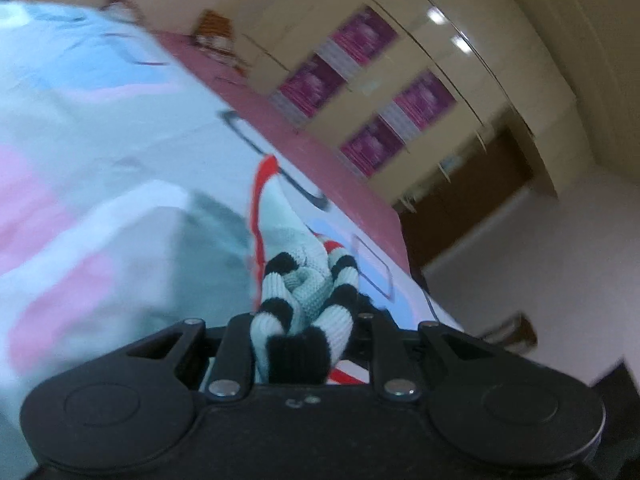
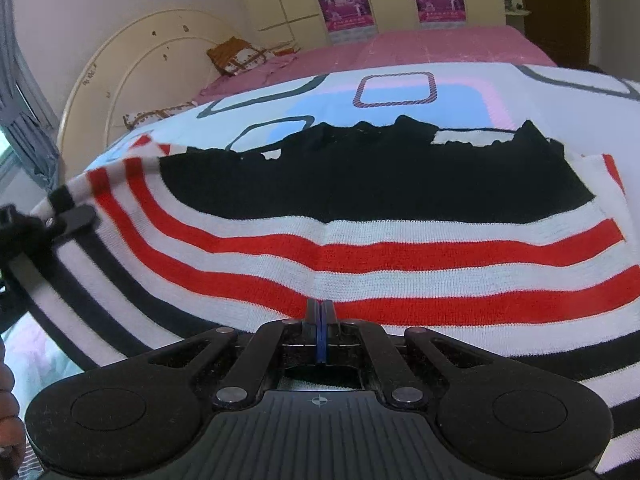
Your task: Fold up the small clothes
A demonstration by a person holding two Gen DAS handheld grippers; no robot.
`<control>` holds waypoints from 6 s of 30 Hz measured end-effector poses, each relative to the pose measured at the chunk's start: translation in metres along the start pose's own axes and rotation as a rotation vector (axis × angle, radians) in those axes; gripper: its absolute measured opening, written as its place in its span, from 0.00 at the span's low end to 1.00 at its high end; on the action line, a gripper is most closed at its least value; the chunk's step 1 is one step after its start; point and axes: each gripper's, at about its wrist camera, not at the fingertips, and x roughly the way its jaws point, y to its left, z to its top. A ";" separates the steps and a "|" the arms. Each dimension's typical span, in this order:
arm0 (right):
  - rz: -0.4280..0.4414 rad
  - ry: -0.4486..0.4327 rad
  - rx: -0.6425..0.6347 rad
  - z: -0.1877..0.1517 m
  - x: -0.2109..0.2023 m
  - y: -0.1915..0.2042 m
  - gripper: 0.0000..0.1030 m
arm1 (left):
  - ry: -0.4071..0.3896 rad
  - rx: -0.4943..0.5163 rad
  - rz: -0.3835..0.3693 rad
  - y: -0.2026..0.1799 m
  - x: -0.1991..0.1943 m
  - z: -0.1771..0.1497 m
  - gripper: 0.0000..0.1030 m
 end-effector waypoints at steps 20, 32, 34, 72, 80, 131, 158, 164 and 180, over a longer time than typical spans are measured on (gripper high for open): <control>-0.036 -0.233 0.491 -0.016 -0.168 -0.222 0.44 | 0.470 0.533 -0.040 -0.222 0.126 -0.175 0.56; 0.211 -0.125 0.453 0.008 -0.138 -0.195 0.61 | 0.320 0.455 0.018 -0.159 0.078 -0.082 0.38; 0.200 -0.070 0.425 0.013 -0.123 -0.184 0.57 | 0.354 0.450 0.036 -0.147 0.095 -0.075 0.39; -0.099 -0.145 0.286 0.042 -0.077 -0.208 0.20 | 0.410 0.814 -0.112 -0.171 0.158 -0.070 0.37; -0.143 -0.067 0.074 0.072 -0.039 -0.166 0.29 | 0.470 0.833 -0.109 -0.179 0.178 -0.086 0.38; -0.156 -0.030 -0.155 -0.005 -0.072 -0.122 0.00 | 0.409 0.752 0.048 -0.166 0.108 -0.104 0.57; -0.140 -0.042 -0.152 0.002 -0.093 -0.139 0.00 | 0.389 0.720 0.184 -0.175 0.100 -0.112 0.83; -0.056 -0.094 -0.024 0.001 -0.119 -0.175 0.61 | 0.375 0.679 0.167 -0.169 0.093 -0.106 0.84; 0.326 0.071 0.519 0.005 -0.073 -0.257 0.58 | 0.533 0.283 0.020 -0.119 0.130 -0.082 0.82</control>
